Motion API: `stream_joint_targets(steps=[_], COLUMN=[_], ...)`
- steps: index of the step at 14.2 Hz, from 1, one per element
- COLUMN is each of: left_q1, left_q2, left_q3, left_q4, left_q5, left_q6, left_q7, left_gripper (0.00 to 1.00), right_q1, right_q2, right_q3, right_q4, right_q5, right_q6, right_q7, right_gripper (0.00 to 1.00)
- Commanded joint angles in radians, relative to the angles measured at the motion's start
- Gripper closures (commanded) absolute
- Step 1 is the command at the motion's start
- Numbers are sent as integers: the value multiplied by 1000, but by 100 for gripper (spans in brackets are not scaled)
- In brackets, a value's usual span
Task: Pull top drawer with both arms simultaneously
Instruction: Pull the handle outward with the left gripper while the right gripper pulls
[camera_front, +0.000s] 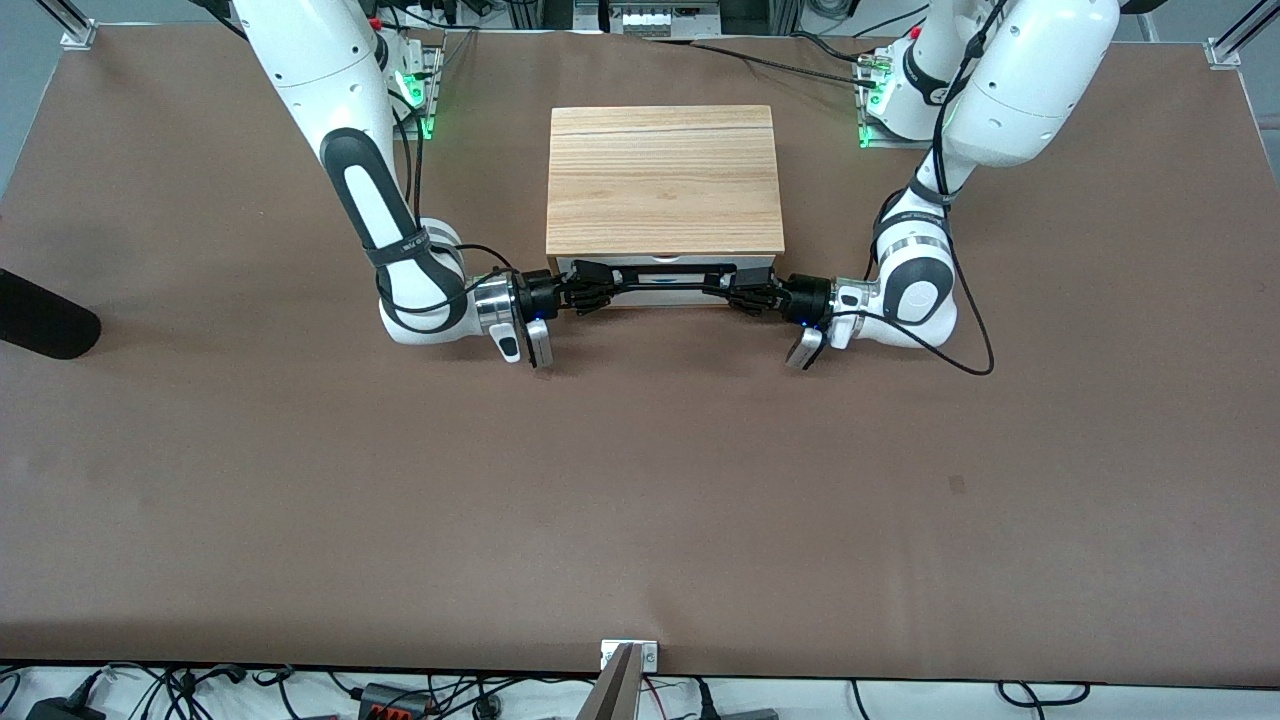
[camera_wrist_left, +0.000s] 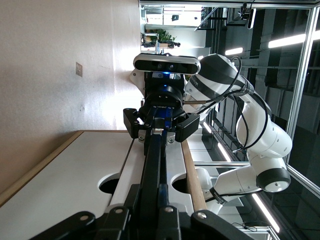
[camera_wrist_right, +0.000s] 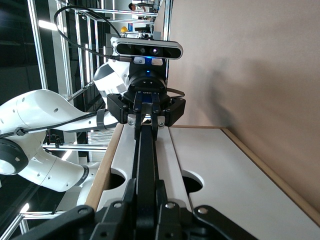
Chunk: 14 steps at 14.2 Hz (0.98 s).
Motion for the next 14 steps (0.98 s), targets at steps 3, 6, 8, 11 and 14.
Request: stream_joint_targets(steps=[3, 6, 8, 11, 14], left_q1=[6, 25, 29, 51, 63], left_q2=[35, 86, 121, 165, 199], left_q3=[2, 10, 13, 13, 14], left_q4=[83, 158, 213, 291, 353], left_q5=[-19, -19, -17, -13, -10], left_q6=[-16, -16, -16, -15, -13], left_q7=[1, 1, -11, -77, -89], left_gripper=[99, 99, 99, 99, 99], right_q1=[-10, -29, -39, -50, -70], right_q2=[57, 114, 144, 181, 229], right_q3=[0, 0, 0, -1, -1], right_q4=[116, 196, 239, 297, 355], right_q5=[-4, -3, -3, -6, -6], right_q6=[19, 19, 19, 20, 20], right_q7=[28, 28, 30, 74, 80], right_gripper=[89, 89, 88, 88, 88])
